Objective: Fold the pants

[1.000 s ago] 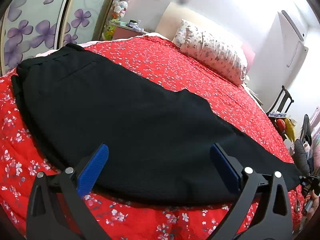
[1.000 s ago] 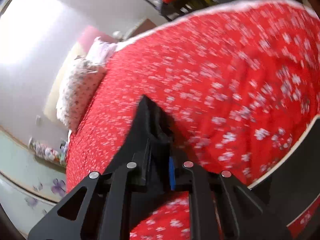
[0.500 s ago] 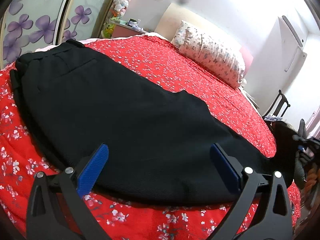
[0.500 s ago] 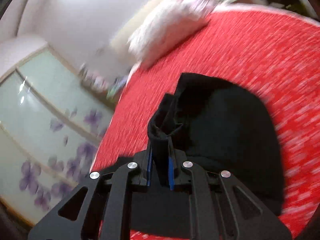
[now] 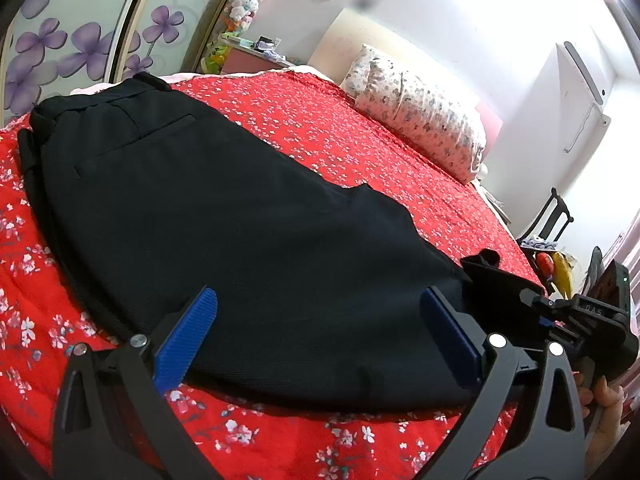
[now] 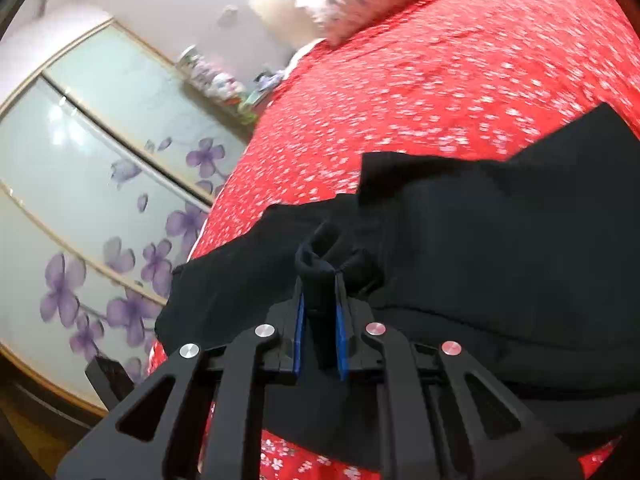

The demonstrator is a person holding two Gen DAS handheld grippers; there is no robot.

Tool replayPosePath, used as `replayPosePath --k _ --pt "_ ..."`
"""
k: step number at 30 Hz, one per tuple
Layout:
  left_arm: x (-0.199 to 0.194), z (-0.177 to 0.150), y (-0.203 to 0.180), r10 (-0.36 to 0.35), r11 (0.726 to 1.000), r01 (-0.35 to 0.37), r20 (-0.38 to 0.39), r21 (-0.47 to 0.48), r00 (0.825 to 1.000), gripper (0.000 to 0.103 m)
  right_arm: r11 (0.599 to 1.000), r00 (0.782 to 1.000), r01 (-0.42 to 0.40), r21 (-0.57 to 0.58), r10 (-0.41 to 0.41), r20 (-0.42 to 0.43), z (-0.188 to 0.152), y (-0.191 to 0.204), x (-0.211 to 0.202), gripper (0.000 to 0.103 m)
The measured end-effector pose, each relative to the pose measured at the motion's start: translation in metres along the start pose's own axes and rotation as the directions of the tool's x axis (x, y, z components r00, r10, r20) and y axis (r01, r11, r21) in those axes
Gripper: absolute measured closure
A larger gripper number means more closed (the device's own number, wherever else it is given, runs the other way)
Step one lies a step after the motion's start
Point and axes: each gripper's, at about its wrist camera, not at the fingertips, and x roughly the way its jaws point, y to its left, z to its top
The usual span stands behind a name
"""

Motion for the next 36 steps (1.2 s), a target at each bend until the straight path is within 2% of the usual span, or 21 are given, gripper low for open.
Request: replayPosePath --k 2,5,10,13,15,17,18,22,25,26,27,28,29,31,33,34,36 --pt "0.000 0.000 0.000 -0.004 1.000 0.004 0.001 -0.003 1.000 0.002 1.000 0.999 -0.030 0.008 0.030 -0.019 -0.005 0.006 0.008 0.090" --pt "0.000 0.000 0.000 -0.003 1.000 0.003 0.001 -0.003 1.000 0.002 0.999 0.998 -0.024 -0.039 0.021 -0.056 -0.016 0.020 0.023 0.090" --pt "0.000 0.000 0.000 -0.003 1.000 0.003 0.001 -0.002 1.000 0.002 0.998 0.996 -0.064 -0.020 0.063 -0.062 -0.021 0.033 0.035 0.090" --pt "0.000 0.000 0.000 -0.004 1.000 0.004 0.001 -0.003 1.000 0.002 0.997 0.996 -0.022 -0.077 0.016 -0.087 -0.028 0.042 0.048 0.090" --pt "0.000 0.000 0.000 -0.003 1.000 0.003 0.001 -0.002 1.000 0.002 0.997 0.995 -0.008 -0.074 0.000 -0.098 -0.034 0.042 0.054 0.090" --pt "0.000 0.000 0.000 -0.004 1.000 0.004 0.001 -0.002 1.000 0.002 0.999 0.997 -0.037 -0.040 0.034 -0.073 -0.035 0.043 0.050 0.090" --pt "0.000 0.000 0.000 -0.004 1.000 0.004 0.001 -0.003 1.000 0.002 0.996 0.997 -0.052 -0.068 0.048 -0.064 -0.032 0.051 0.050 0.090" --pt "0.000 0.000 0.000 -0.004 1.000 0.004 0.001 -0.003 1.000 0.002 0.988 0.994 -0.012 -0.155 -0.005 -0.105 -0.033 0.070 0.067 0.090" --pt "0.000 0.000 -0.001 -0.005 1.000 0.005 0.002 -0.003 1.000 0.002 0.974 0.978 0.041 -0.222 -0.085 -0.193 -0.048 0.064 0.088 0.088" --pt "-0.001 0.000 0.001 -0.007 1.000 0.007 0.003 -0.004 1.000 0.002 0.969 0.976 0.042 -0.244 -0.092 -0.197 -0.052 0.063 0.088 0.087" --pt "-0.001 -0.001 0.001 -0.010 1.000 0.010 0.004 -0.006 1.000 0.002 0.961 0.976 0.038 -0.275 -0.095 -0.197 -0.056 0.065 0.085 0.083" --pt "-0.001 -0.001 0.001 -0.010 1.000 0.010 0.004 -0.007 1.000 0.002 0.958 0.973 0.032 -0.284 -0.095 -0.209 -0.057 0.066 0.083 0.070" --pt "-0.001 -0.001 0.001 -0.010 1.000 0.010 0.004 -0.007 1.000 0.002 0.961 0.971 0.017 -0.275 -0.082 -0.226 -0.056 0.067 0.080 0.062" --pt "-0.001 -0.001 0.001 -0.008 1.000 0.008 0.003 -0.006 1.000 0.002 0.976 0.975 -0.037 -0.215 -0.012 -0.222 -0.049 0.068 0.068 0.036" --pt "-0.001 -0.002 0.001 -0.010 1.000 0.010 0.004 -0.007 1.000 0.002 0.986 0.981 -0.106 -0.129 0.083 -0.173 -0.040 0.063 0.055 0.025" --pt "-0.001 -0.002 0.001 -0.010 1.000 0.010 0.004 -0.007 1.000 0.002 0.988 0.981 -0.137 -0.071 0.125 -0.151 -0.036 0.056 0.051 0.025" --pt "-0.001 -0.002 0.001 -0.009 1.000 0.009 0.004 -0.007 1.000 0.002 0.990 0.977 -0.131 0.053 0.138 -0.164 -0.034 0.034 0.057 0.025"
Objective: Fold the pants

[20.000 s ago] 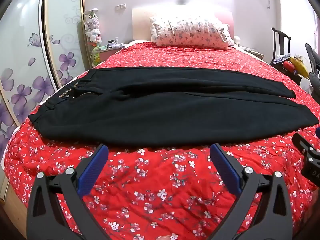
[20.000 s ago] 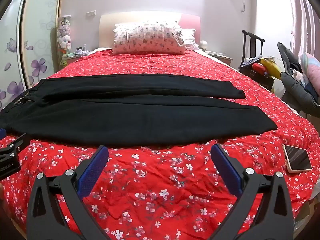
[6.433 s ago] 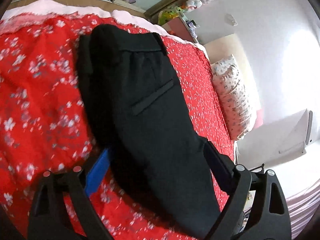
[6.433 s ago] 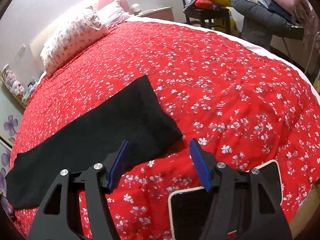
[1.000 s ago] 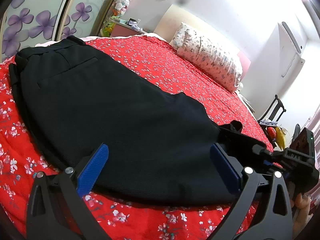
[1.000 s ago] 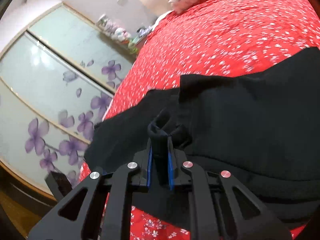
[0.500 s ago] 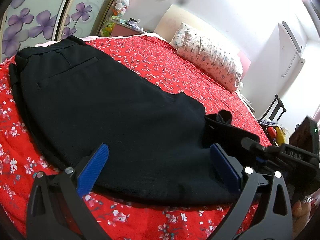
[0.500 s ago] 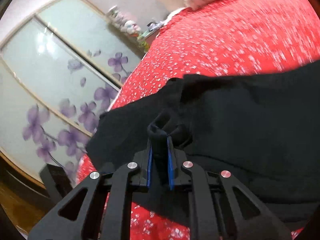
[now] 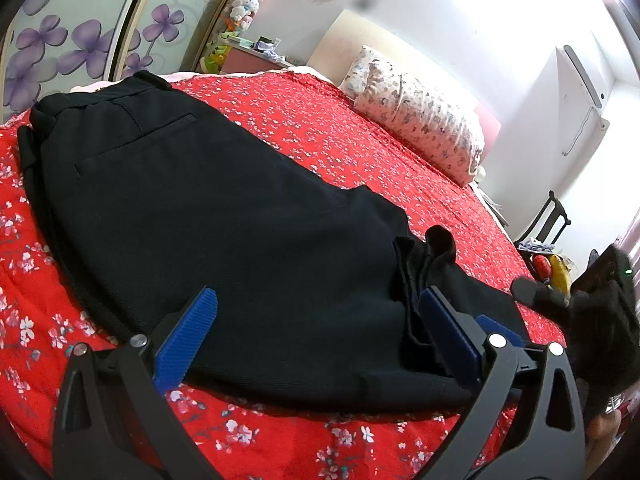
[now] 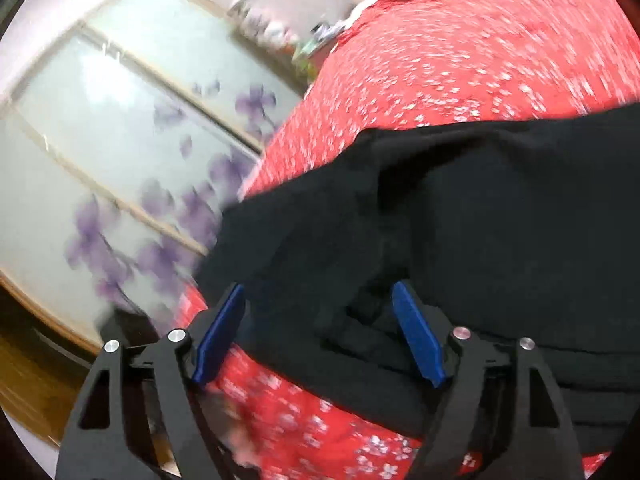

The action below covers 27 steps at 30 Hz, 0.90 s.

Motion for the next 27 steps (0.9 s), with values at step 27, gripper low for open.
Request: replayPosePath --k 27 --pt "-0.044 0.058 0.141 -0.036 0.834 0.012 -0.032 -0.552 0.999 0.002 0.973 0.971 -0.064 -0.222 0.112 0.213 -0.067 -0.038 -0.091 0.013"
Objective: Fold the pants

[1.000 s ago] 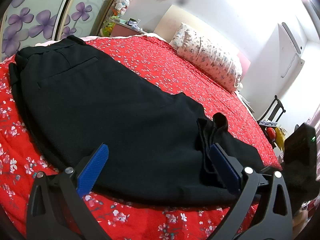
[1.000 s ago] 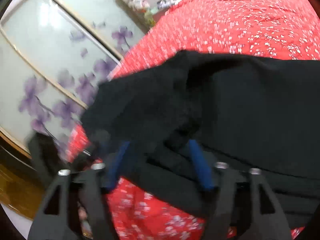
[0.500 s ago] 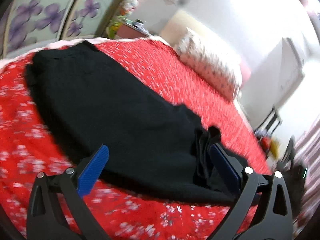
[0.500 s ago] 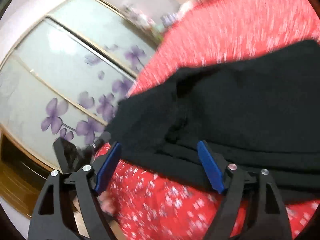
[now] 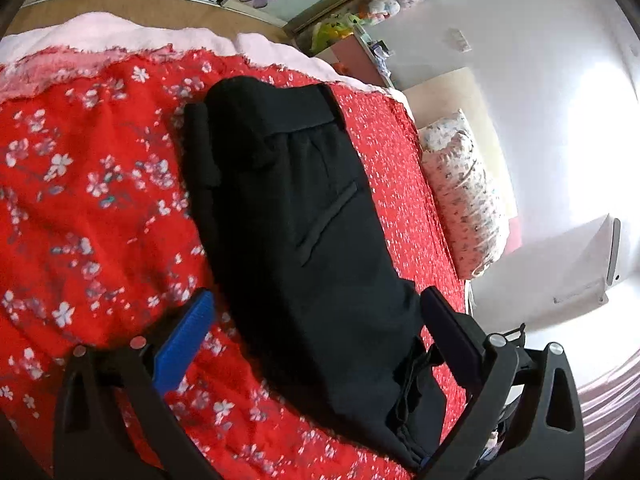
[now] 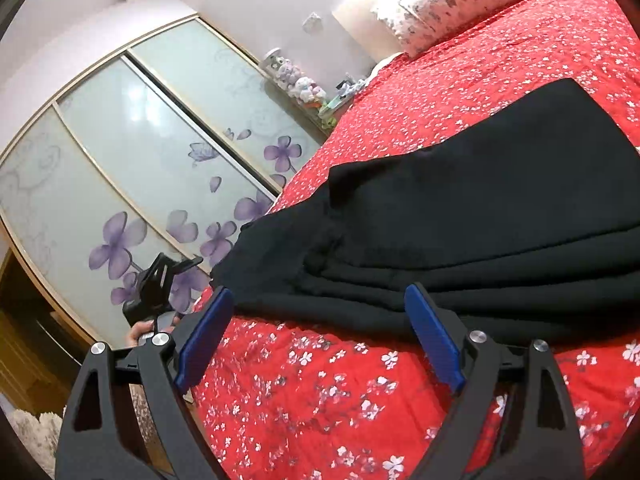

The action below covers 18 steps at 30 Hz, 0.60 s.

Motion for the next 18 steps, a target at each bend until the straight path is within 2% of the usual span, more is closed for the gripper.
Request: replayPosePath --k 5,9,10,14,15,18 --pt "0.014 0.015 -0.003 0.038 0.998 -0.039 -0.017 -0.042 0.999 0.002 1.000 1.000 -0.007 0.009 0.007 -0.001 0.001 -0.001 0.000 0.013" --pt "0.022 0.022 -0.015 0.056 0.998 -0.057 -0.037 -0.017 0.998 0.002 1.000 1.000 -0.009 0.007 0.009 -0.001 0.000 -0.002 -0.001 0.013" --pt "0.020 0.021 -0.022 0.042 0.999 -0.042 -0.027 0.001 0.999 0.002 1.000 1.000 -0.011 0.008 0.011 -0.001 0.000 -0.003 -0.001 0.013" --pt "0.000 0.017 -0.050 -0.100 0.989 0.095 0.037 0.118 0.994 0.002 1.000 1.000 -0.012 0.009 0.012 -0.003 0.000 -0.002 0.000 0.013" --pt "0.000 0.018 -0.050 -0.089 0.989 0.084 0.037 0.121 0.995 0.002 1.000 1.000 -0.011 0.009 0.011 -0.004 -0.001 -0.002 0.000 0.013" --pt "0.015 0.023 -0.034 0.024 0.998 -0.024 0.002 0.054 1.000 0.004 1.000 1.000 -0.011 0.006 0.011 -0.002 -0.001 -0.002 0.000 0.013"
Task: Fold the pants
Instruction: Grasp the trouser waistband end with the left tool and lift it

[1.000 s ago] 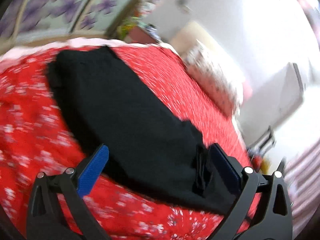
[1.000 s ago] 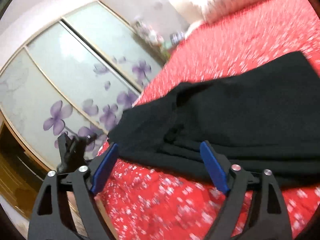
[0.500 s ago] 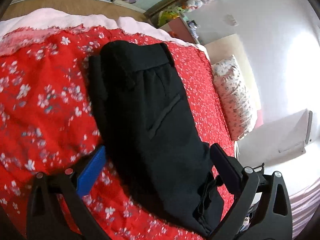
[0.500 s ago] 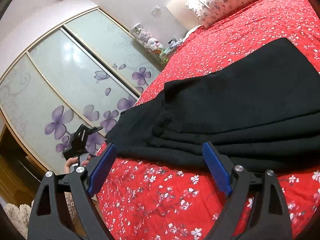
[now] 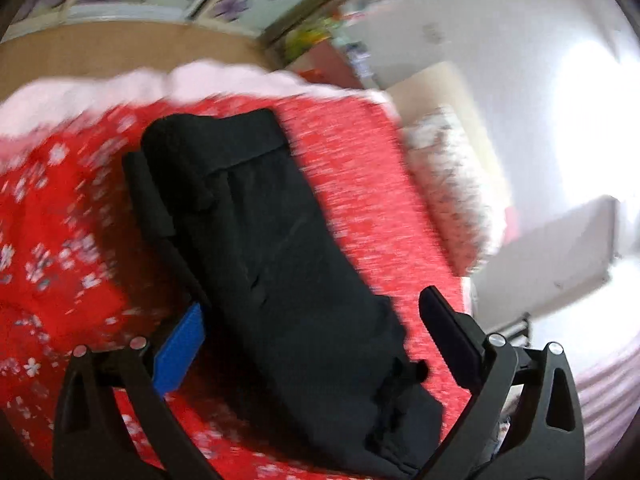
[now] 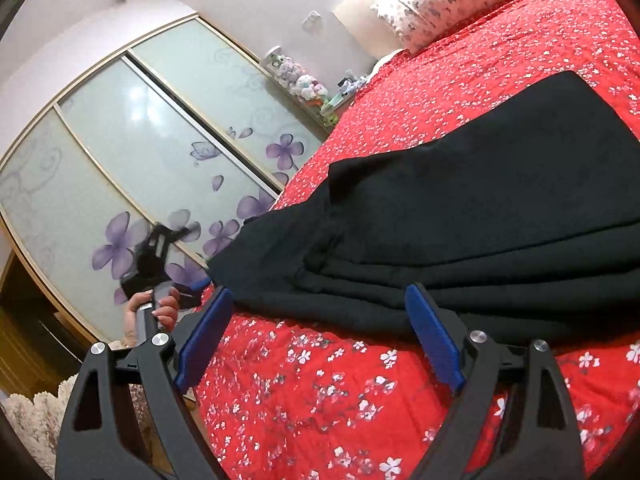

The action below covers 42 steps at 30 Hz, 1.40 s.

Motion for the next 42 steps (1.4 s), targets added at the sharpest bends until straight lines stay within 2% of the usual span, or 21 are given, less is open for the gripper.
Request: replayPosePath --k 2,4,5,9,11,15,17,19,21,22,24,26,28,29,30,31,34,35,39,41,42 --pt "0.006 0.000 0.012 0.035 0.999 -0.035 -0.006 -0.040 0.999 0.024 1.000 1.000 0.003 -0.003 -0.003 0.000 0.000 0.000 0.000 0.013" --pt "0.011 0.000 0.022 0.064 0.995 -0.064 -0.014 -0.071 0.998 0.030 1.000 1.000 0.003 -0.004 -0.003 0.001 0.000 0.001 0.000 0.013" --pt "0.012 0.000 0.024 0.082 0.994 -0.083 -0.016 -0.073 0.997 0.039 1.000 1.000 0.000 -0.003 0.000 0.002 0.000 0.001 -0.001 0.013" --pt "0.020 0.001 0.016 0.157 0.986 -0.158 -0.013 -0.054 0.987 0.049 1.000 1.000 -0.003 -0.001 0.003 0.004 -0.001 0.000 -0.001 0.013" --pt "0.019 0.001 0.010 0.215 0.976 -0.215 -0.003 -0.037 0.977 0.067 1.000 1.000 -0.005 -0.001 0.005 0.004 -0.001 0.000 -0.001 0.013" --pt "0.013 -0.001 -0.002 0.254 0.967 -0.254 0.026 0.014 0.967 0.080 1.000 1.000 -0.010 0.003 0.010 0.010 -0.001 -0.001 -0.003 0.013" --pt "0.013 -0.001 -0.017 0.284 0.955 -0.287 0.051 0.072 0.957 0.084 1.000 1.000 -0.007 0.005 0.007 0.013 -0.002 0.000 -0.005 0.013" --pt "0.009 -0.005 -0.039 0.320 0.932 -0.329 0.079 0.153 0.944 0.086 1.000 1.000 -0.001 0.012 0.001 0.022 -0.003 0.004 -0.013 0.013" --pt "0.004 -0.013 -0.070 0.361 0.879 -0.381 0.124 0.285 0.924 0.088 1.000 0.999 -0.012 0.012 0.011 0.050 -0.006 0.010 -0.028 0.013" --pt "0.003 -0.018 -0.087 0.374 0.843 -0.404 0.152 0.355 0.915 0.088 1.000 0.997 -0.015 0.003 0.015 0.070 -0.009 0.014 -0.037 0.012" --pt "-0.001 -0.031 -0.114 0.377 0.790 -0.423 0.193 0.444 0.906 0.088 1.000 0.995 -0.001 -0.022 0.003 0.095 -0.017 0.021 -0.053 0.012" --pt "-0.003 -0.047 -0.147 0.359 0.733 -0.427 0.233 0.529 0.904 0.088 0.998 0.993 0.032 -0.046 -0.026 0.112 -0.024 0.026 -0.066 0.012" --pt "-0.003 -0.062 -0.173 0.333 0.689 -0.421 0.258 0.590 0.907 0.089 0.994 0.988 0.082 -0.076 -0.071 0.136 -0.031 0.027 -0.079 0.012" --pt "-0.003 -0.075 -0.189 0.310 0.660 -0.411 0.270 0.630 0.912 0.089 0.990 0.984 0.109 -0.088 -0.095 0.149 -0.033 0.027 -0.084 0.012" --pt "0.000 -0.083 -0.201 0.296 0.641 -0.404 0.275 0.653 0.915 0.089 0.988 0.981 0.127 -0.093 -0.111 0.157 -0.033 0.025 -0.086 0.012" --pt "0.000 -0.100 -0.218 0.266 0.605 -0.385 0.278 0.697 0.923 0.089 0.986 0.978 0.143 -0.088 -0.127 0.165 -0.032 0.022 -0.087 0.012" --pt "0.010 -0.132 -0.258 0.205 0.549 -0.329 0.258 0.768 0.944 0.089 0.985 0.971 0.170 -0.033 -0.162 0.175 -0.029 0.009 -0.087 0.012" --pt "0.012 -0.150 -0.275 0.172 0.531 -0.289 0.233 0.796 0.957 0.089 0.984 0.970 0.175 -0.019 -0.170 0.174 -0.029 0.005 -0.087 0.012" --pt "0.020 -0.205 -0.315 0.080 0.468 -0.174 0.154 0.867 0.985 0.090 0.974 0.949 0.224 0.018 -0.223 0.222 -0.027 -0.005 -0.097 0.012" --pt "0.026 -0.242 -0.326 0.029 0.431 -0.083 0.078 0.899 0.997 0.090 0.967 0.936 0.251 0.040 -0.253 0.246 -0.027 -0.009 -0.103 0.012" --pt "0.032 -0.264 -0.328 0.015 0.403 -0.031 0.027 0.915 1.000 0.090 0.959 0.923 0.277 0.058 -0.282 0.263 -0.027 -0.011 -0.106 0.012"
